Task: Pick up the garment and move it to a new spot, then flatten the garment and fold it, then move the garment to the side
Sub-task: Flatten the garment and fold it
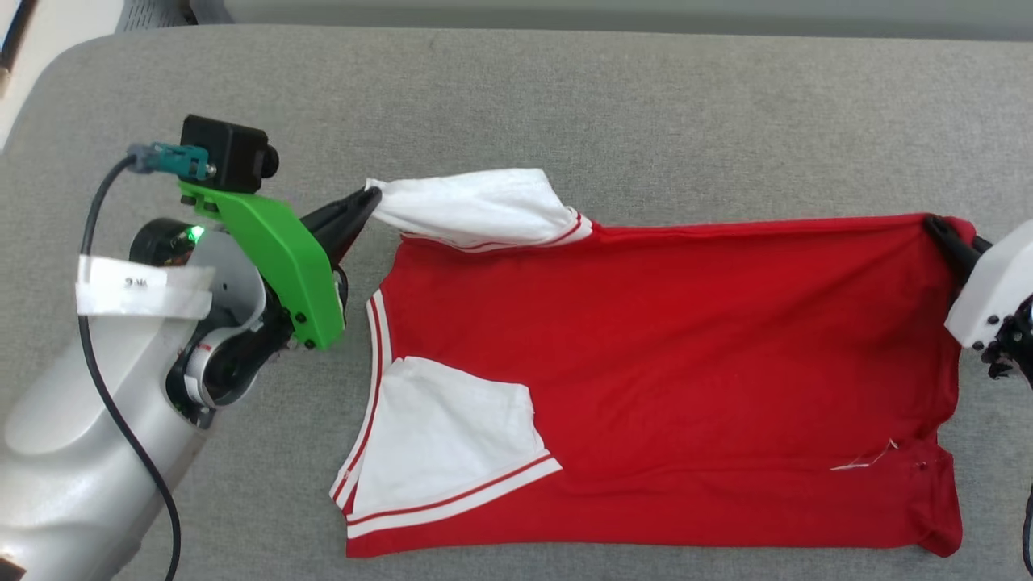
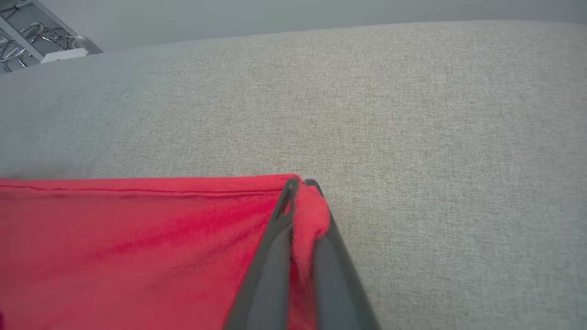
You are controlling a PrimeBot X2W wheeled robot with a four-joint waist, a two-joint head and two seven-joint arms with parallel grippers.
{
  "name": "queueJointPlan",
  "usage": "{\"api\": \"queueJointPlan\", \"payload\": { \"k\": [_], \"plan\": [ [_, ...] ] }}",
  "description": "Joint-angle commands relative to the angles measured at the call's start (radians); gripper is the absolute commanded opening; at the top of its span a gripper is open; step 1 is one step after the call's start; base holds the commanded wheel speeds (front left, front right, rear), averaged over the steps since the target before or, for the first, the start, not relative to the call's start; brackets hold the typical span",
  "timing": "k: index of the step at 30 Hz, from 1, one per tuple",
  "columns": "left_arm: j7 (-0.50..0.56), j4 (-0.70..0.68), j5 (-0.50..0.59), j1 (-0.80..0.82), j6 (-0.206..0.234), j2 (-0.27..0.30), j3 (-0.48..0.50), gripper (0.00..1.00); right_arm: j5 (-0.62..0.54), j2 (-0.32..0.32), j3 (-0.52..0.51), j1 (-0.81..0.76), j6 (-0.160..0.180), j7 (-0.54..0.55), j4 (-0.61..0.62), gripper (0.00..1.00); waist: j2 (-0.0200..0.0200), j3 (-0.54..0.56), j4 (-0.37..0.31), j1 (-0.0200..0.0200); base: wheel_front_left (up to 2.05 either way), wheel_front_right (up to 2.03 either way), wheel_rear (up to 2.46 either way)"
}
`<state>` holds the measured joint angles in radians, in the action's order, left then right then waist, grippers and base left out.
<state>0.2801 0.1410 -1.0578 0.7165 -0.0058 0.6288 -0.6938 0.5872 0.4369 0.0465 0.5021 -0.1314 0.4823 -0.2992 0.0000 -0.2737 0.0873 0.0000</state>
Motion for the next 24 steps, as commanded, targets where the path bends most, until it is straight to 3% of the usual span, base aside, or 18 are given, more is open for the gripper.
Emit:
{"api": "queueJointPlan", "payload": {
  "k": [1,13,24],
  "plan": [
    [-0.009,-0.017,-0.009,-0.031,0.013,0.005,0.001,0.00,0.014,-0.006,-0.009,-0.030,0.001,-0.030,0.014,0.00,0.0000,0.032,0.014,0.0000,0.00,0.00,0.00],
    [-0.047,-0.146,-0.039,-0.248,0.088,0.036,-0.026,0.00,0.108,-0.003,0.015,-0.242,0.001,-0.180,0.083,0.00,0.0000,0.096,0.044,0.0000,0.00,0.00,0.00],
    [-0.069,-0.169,-0.065,-0.416,0.131,0.064,-0.058,0.00,0.169,0.048,0.043,-0.420,0.001,-0.201,0.146,0.00,0.0000,0.113,0.051,0.0000,0.00,0.00,0.00]
  ]
}}
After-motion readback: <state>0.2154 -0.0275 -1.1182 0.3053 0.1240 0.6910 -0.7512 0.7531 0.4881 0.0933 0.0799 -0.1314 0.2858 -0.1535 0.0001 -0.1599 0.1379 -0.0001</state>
